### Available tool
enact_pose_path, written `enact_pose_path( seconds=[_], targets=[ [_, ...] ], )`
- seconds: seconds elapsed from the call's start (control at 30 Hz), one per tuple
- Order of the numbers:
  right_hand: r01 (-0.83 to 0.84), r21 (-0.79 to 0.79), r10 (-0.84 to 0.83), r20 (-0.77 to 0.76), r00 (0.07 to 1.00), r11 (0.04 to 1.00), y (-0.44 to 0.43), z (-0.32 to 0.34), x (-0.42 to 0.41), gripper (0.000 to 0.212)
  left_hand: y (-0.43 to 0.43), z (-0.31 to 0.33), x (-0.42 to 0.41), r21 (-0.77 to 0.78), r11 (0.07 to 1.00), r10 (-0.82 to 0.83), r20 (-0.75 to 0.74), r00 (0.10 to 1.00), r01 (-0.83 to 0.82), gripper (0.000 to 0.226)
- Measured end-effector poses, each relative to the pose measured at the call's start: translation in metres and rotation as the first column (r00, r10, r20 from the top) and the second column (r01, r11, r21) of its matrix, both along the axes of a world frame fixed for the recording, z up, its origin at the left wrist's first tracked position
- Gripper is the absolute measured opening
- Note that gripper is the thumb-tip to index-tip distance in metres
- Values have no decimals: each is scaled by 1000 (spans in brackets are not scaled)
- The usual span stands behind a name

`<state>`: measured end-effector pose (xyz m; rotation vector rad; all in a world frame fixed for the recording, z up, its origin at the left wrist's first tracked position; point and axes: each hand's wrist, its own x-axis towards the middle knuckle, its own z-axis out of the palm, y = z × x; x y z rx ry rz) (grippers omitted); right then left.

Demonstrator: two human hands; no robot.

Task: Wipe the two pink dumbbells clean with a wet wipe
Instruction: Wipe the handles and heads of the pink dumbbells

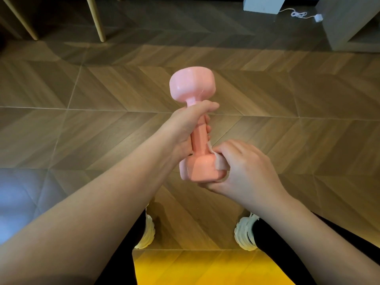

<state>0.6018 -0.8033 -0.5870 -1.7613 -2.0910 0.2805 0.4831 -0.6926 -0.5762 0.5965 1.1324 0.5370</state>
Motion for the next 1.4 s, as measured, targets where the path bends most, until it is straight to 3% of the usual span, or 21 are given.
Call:
enact_pose_path(
  seconds=[0.17, 0.37, 0.63, 0.73, 0.9, 1.03, 1.2, 1.3, 1.4],
  targets=[
    [-46, -210, 40, -33, 999, 977, 3, -1, -3, 53, -2, -3, 6, 8, 1000, 28, 17, 999, -28, 22],
    [-33, -76, 24, -120, 993, 997, 2, 3, 7, 58, 1, 3, 2, -92, 985, 154, 130, 979, -143, 29],
    [-183, -291, 130, -194, 972, 939, 6, 0, 8, 38, -7, 2, 6, 23, 1000, -9, 135, 991, 6, 29],
    [-118, -285, 40, -267, 963, 951, 0, 4, 12, 52, -5, 2, 4, -9, 1000, 5, 163, 987, -3, 31],
    [-145, -206, 82, -289, 954, 968, -2, 6, 12, 47, -2, 4, 1, -19, 999, 38, 185, 982, -35, 33],
    [-210, -313, 139, -233, 962, 926, 4, 3, 10, 43, -4, 4, 2, 44, 999, -18, 180, 984, 10, 35],
    [-97, -102, 75, -198, 977, 990, -1, 1, 13, 48, 0, 9, 0, 28, 1000, -13, 220, 975, 7, 37],
    [-149, -190, 95, -270, 958, 970, 2, -2, 8, 49, -1, 9, -3, 18, 999, -39, 241, 970, 36, 42],
    [-153, -174, 108, -241, 964, 973, 3, -5, 4, 41, -5, 13, 0, 70, 995, -81, 246, 966, 66, 30]
  ],
)
